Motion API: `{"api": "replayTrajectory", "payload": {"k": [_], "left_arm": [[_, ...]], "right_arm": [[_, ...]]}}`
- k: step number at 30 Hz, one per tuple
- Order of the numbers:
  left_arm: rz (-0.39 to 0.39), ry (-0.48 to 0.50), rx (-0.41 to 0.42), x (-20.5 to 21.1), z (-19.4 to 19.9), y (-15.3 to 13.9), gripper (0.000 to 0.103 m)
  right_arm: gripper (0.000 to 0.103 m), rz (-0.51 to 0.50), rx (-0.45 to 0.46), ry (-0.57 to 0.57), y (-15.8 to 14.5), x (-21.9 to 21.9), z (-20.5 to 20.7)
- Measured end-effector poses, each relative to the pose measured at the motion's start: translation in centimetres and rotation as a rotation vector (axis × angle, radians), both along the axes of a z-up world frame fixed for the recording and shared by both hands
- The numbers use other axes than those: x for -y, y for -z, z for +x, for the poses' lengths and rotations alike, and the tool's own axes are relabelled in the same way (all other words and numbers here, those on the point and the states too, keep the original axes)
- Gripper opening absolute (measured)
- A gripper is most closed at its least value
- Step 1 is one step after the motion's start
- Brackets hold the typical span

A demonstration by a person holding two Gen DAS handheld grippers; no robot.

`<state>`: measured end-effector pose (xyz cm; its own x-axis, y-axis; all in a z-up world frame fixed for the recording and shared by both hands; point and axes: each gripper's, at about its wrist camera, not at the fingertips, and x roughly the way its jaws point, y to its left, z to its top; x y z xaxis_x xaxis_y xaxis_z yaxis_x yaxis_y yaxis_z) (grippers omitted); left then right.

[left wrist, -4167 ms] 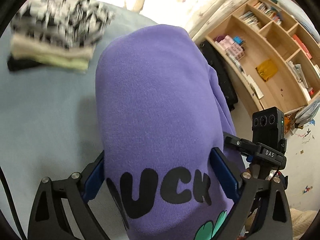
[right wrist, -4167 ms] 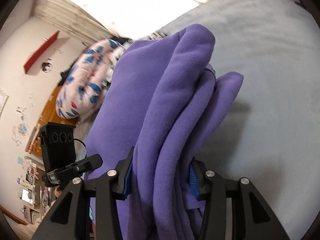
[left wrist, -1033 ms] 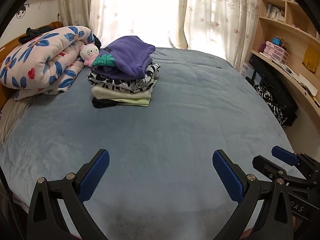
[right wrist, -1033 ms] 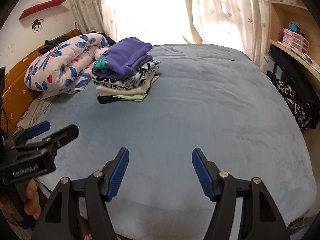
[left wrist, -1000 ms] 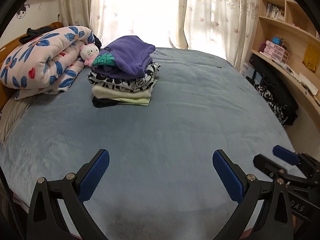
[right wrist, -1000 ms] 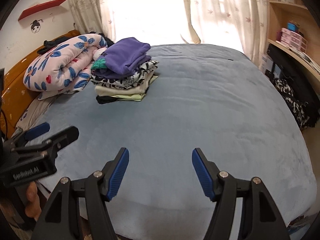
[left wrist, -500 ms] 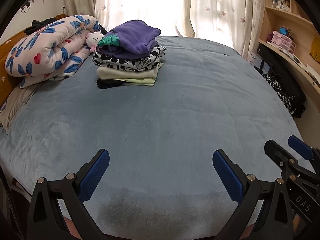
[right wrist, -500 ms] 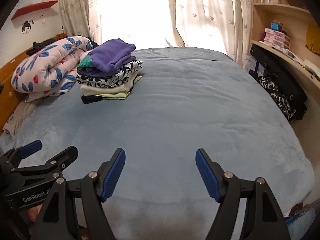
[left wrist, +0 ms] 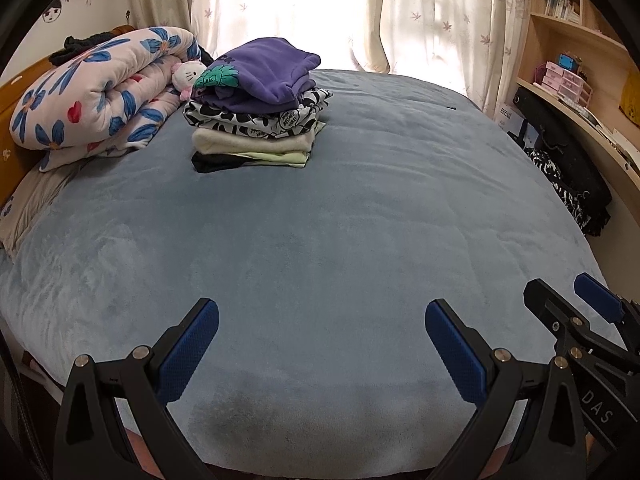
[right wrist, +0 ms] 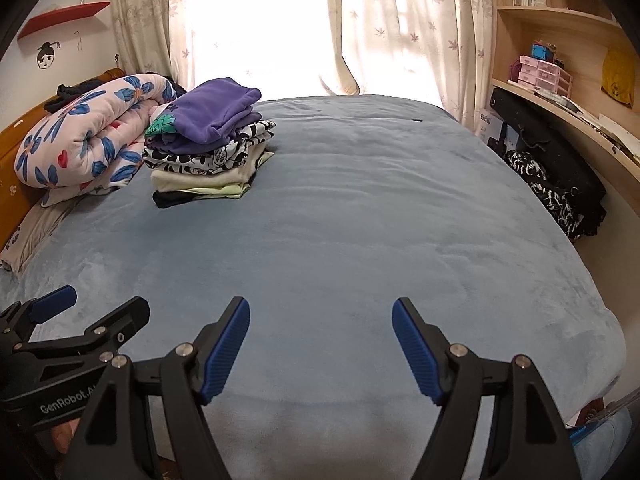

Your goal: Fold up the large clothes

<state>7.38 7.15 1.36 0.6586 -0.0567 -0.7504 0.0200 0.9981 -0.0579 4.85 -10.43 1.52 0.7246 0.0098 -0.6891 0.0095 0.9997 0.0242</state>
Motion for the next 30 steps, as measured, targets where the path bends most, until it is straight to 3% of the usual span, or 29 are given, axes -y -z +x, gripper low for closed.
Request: {"api": "replayTrajectory", "payload": {"k": [30], "left_arm": [[0.022, -0.048, -0.018, -0.5, -0.2, 0.4, 0.102]], "right_arm": [[0.074, -0.002, -0.017, 0.008, 1.0, -0.1, 0.0]]}}
